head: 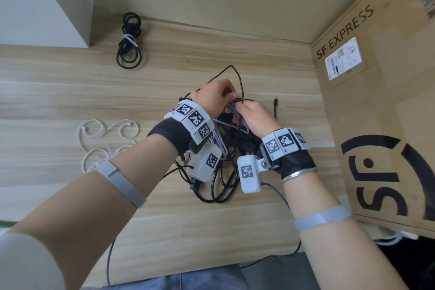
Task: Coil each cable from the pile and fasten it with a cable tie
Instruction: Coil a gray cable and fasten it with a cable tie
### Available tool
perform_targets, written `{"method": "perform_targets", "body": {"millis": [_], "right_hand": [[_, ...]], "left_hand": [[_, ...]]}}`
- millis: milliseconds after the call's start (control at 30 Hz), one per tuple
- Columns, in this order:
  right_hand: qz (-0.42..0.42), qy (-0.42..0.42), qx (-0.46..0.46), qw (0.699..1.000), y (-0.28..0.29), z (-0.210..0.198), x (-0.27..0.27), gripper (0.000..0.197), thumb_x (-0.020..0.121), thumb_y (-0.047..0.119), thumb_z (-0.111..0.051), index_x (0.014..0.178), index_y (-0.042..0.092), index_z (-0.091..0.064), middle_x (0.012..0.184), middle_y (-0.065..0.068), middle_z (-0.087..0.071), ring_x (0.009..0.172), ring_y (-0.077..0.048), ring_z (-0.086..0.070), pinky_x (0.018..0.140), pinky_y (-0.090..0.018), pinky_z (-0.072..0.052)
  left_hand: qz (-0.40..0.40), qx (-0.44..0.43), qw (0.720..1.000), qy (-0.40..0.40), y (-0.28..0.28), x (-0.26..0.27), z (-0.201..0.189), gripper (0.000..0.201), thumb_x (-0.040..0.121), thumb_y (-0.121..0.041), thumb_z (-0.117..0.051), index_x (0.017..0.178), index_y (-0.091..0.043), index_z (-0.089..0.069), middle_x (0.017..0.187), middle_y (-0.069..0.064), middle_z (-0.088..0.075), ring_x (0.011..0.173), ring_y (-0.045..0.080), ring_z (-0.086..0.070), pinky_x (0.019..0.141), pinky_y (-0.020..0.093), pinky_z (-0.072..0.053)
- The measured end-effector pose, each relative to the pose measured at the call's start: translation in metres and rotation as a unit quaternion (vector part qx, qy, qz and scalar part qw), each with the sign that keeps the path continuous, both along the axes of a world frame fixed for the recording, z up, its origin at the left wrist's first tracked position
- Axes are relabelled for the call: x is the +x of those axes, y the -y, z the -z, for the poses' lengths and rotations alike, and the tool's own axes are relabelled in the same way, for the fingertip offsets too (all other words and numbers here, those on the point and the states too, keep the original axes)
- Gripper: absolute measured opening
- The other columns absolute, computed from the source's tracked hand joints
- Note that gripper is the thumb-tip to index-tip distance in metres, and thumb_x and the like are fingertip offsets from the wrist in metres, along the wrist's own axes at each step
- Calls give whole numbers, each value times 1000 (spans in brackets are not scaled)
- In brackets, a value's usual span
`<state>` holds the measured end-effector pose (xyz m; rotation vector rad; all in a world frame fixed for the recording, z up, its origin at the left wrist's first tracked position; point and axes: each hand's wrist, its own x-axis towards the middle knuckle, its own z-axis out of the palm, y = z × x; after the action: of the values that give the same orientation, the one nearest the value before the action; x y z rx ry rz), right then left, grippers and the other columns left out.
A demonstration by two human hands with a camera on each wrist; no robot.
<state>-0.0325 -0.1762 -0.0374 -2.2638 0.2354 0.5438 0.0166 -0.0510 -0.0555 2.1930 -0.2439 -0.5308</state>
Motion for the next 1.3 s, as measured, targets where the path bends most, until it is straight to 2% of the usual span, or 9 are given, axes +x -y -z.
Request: {"method": "perform_targets", "body": {"millis": [167,267,433,667,767,867,967,1100,1300], "right_hand": [[30,-1,-37,999,3,4,3,34,99,21,-36,91,13,-68,84,-3,-60,79,-17,-52,71,-26,-37],[50,-20,-117,992,14,15,7,35,98,24,-36,108,11,-67,106,-12,-67,99,-28,-59,82,-32,-44],[109,64,-132,983,10,2,9,48,97,36,-39,140,13,-37,140,-7,-44,127,-22,-44,104,-35,-33],[-53,41,-44,997,-27,-13,11,32,92,33,-54,123,25,-55,104,0,-65,98,-14,-60,82,-24,-44],[-39,71,-80,994,-26,-8,11,19,95,23,-47,101,15,-63,80,1,-65,76,-14,-61,69,-24,-43],[11,103,-65,992,-21,-5,10,17,95,19,-43,89,14,-58,75,-4,-61,73,-24,-58,69,-30,-47],[36,132,-52,989,-19,-7,10,15,95,16,-43,91,19,-57,62,7,-46,57,-10,-43,51,-14,-32],[57,171,-44,983,-20,-12,10,20,95,23,-47,95,8,-60,69,-4,-56,66,-19,-51,59,-25,-35],[-34,69,-30,997,-33,-14,4,39,82,50,-62,102,16,-63,101,-2,-61,87,-13,-56,65,-18,-37]], "left_hand": [[19,4,999,34,-4,3,0,6,92,-21,-51,90,-20,-57,86,-5,-56,88,23,-55,92,44,-43],[-13,-29,999,39,-13,9,-5,11,93,-17,-50,96,-11,-60,87,1,-58,75,17,-50,73,28,-43],[9,-60,997,39,-22,15,-13,12,93,-15,-51,97,-7,-59,85,-1,-54,67,9,-47,55,9,-35],[-3,-123,991,43,-24,8,-15,4,94,-15,-50,91,-13,-48,79,3,-57,54,0,-48,48,8,-35],[-18,-152,988,29,-35,10,-15,6,95,-23,-47,94,-17,-47,77,-2,-54,58,2,-50,62,23,-43],[2,-37,999,-11,-48,13,-12,36,92,-37,-48,120,-15,-46,98,4,-55,79,18,-56,71,30,-50],[56,121,989,-57,-59,11,-9,40,90,-43,-51,123,-20,-48,115,3,-59,100,20,-57,88,33,-46],[58,98,989,-94,-62,7,-3,17,91,-28,-55,100,-13,-59,76,-8,-62,63,5,-56,59,19,-43],[16,-65,996,-60,-55,12,-17,18,93,-17,-53,75,-15,-55,66,1,-62,54,9,-59,60,24,-53]]}}
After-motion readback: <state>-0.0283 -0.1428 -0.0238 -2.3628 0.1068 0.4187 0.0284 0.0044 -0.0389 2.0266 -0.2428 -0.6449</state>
